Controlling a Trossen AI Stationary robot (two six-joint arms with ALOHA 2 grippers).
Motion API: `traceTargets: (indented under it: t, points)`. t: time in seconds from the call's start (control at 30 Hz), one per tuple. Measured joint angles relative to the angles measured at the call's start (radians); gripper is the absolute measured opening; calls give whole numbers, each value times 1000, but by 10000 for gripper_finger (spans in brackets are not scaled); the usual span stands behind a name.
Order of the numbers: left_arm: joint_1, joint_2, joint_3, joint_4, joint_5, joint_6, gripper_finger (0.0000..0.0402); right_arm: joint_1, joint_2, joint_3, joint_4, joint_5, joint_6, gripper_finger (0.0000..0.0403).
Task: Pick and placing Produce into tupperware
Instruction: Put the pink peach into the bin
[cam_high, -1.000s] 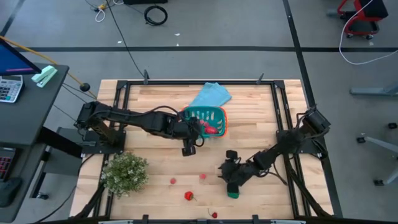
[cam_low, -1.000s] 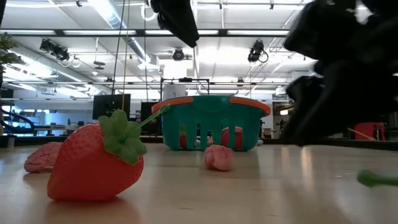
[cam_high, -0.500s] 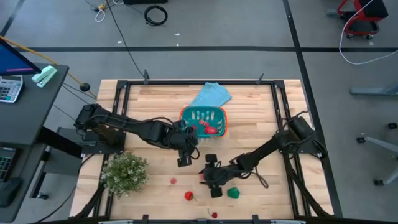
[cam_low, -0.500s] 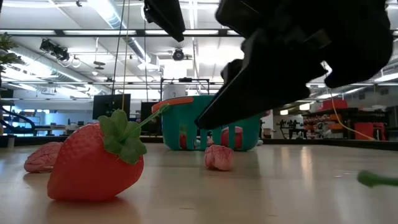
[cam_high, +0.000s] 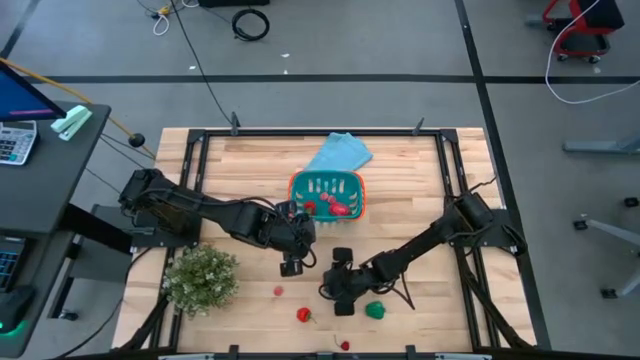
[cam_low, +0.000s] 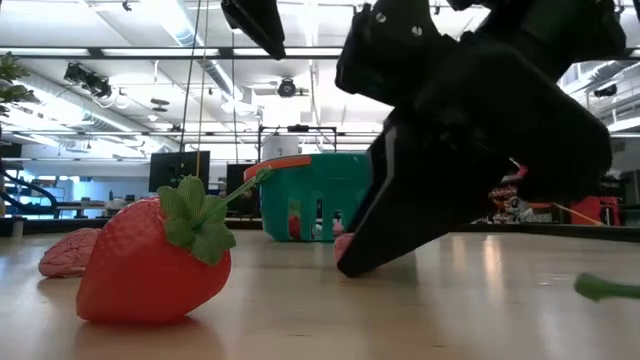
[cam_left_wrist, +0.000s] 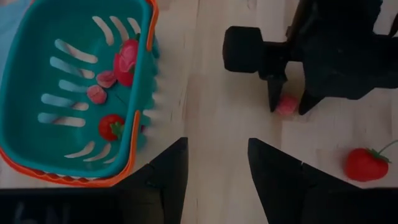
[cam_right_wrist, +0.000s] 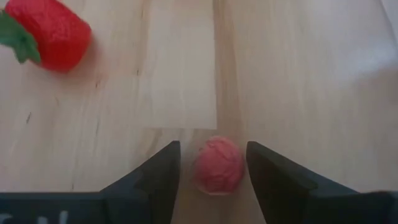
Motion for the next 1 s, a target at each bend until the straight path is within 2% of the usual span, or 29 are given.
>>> traceTargets:
  t: [0.2, 0.37, 0.47, 0.5, 0.57, 0.63, 0.77, 0.87, 0.93, 1.0]
  points:
    - [0, 0, 0, -10, 0, -57, 165, -1, 0, 0, -17, -4, 43, 169]
    - [0, 0, 0, -11, 0, -101, 152, -2, -2, 0, -27, -7, 37, 91]
    - [0, 0, 0, -31, 0, -161, 139, -5, -36, -2, -90, -8, -1, 36]
    - [0, 0, 0, -44, 0, -173, 135, -5, -56, -4, -128, -8, -25, 30]
    - [-3, 0, 0, -77, 0, -202, 124, -6, -117, -8, -206, 19, -46, 30]
    - [-7, 0, 0, -123, 0, -223, 114, -9, -209, -5, -267, 92, -56, 30]
    - [-29, 0, 0, -214, 0, -308, 98, -25, -412, -3, -393, 317, -111, 51]
    - [-56, 0, -5, -241, 0, -361, 90, -68, -562, -3, -385, 454, -203, 46]
    - [-83, 0, -19, -242, 0, -363, 86, -118, -643, -1, -376, 455, -244, 38]
    - [-113, 0, -41, -229, 0, -340, 84, -189, -695, -1, -378, 388, -258, 34]
